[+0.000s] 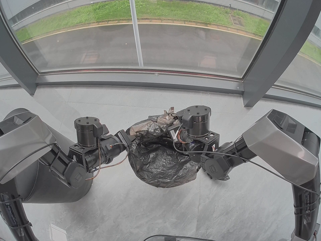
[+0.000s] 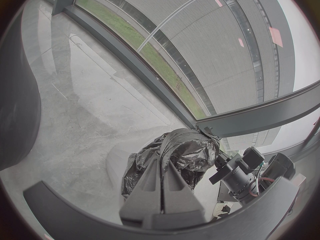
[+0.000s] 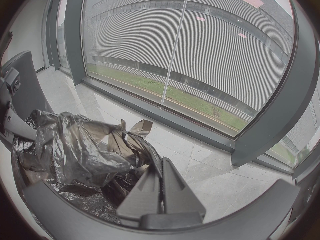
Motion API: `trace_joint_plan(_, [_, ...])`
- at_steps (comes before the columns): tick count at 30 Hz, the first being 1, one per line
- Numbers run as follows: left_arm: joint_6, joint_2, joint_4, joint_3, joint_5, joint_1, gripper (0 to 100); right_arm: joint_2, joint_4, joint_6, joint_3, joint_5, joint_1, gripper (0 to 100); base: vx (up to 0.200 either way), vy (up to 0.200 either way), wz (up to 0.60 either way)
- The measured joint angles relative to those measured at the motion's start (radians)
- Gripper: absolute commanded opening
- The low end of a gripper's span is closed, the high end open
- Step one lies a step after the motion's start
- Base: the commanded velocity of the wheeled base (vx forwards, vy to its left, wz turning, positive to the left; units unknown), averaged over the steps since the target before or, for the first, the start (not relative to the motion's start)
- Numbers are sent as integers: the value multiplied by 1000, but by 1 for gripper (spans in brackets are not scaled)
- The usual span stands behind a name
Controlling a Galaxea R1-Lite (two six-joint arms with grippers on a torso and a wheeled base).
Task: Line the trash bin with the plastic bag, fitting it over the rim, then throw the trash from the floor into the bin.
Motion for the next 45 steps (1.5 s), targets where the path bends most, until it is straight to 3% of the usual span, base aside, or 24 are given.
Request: trace_joint_plan(45, [8,139,1,-130,-9,55,0,177,-43,18,-238,-1,-39,0,0,0,0])
